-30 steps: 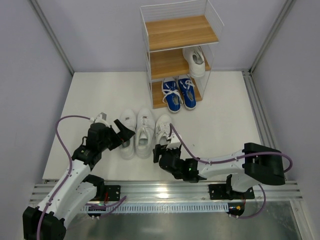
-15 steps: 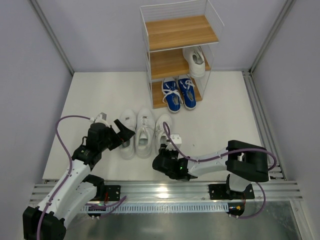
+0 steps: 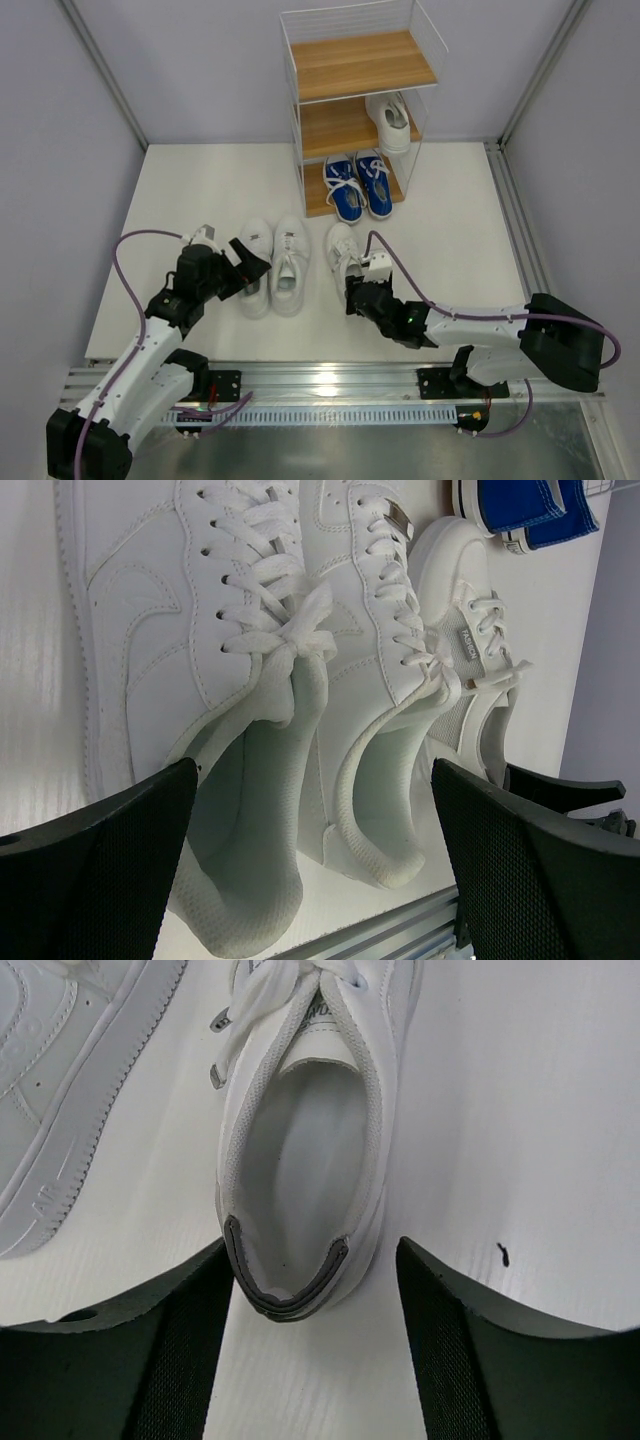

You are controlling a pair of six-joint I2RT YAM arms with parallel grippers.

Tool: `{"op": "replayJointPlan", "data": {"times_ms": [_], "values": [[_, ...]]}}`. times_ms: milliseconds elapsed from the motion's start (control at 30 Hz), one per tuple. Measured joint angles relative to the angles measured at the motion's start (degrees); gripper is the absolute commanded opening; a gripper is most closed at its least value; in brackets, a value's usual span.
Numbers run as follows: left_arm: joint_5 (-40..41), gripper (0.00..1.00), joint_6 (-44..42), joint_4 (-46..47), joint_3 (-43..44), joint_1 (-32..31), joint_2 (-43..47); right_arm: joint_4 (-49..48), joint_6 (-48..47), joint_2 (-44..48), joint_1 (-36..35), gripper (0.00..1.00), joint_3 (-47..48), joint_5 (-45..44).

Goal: Place and organize the shoes onto the shoe shelf

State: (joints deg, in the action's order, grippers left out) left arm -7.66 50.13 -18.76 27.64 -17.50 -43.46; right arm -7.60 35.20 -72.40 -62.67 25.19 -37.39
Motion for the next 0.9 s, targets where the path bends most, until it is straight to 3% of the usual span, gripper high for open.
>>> {"op": "replayJointPlan", "data": {"times_ms": [267,533,633,733,900], "values": [[-0.4,1.00,0.0,0.5,0.0,0.0,-0.6,0.7,-7.5,0.5,0.9,0.79,0.8,3.9],[-0.4,1.00,0.0,0.5,0.0,0.0,-0.6,-2.8,-6.4,-2.3,0.9,0.75,0.8,1.5],[-0.4,1.00,0.0,0.5,0.0,0.0,-0.6,-3.8,-6.2,-5.2,0.9,0.62,1.4,1.3],[-0.4,1.00,0.0,0.5,0.0,0.0,-0.6,-4.1,-6.3,-6.5,0.7,0.33,2.3,0.3],[-0.4,1.00,0.0,0.5,0.0,0.0,-0.7,-5.4,-5.9,-6.6,0.5,0.07,2.4,-1.3]]}}
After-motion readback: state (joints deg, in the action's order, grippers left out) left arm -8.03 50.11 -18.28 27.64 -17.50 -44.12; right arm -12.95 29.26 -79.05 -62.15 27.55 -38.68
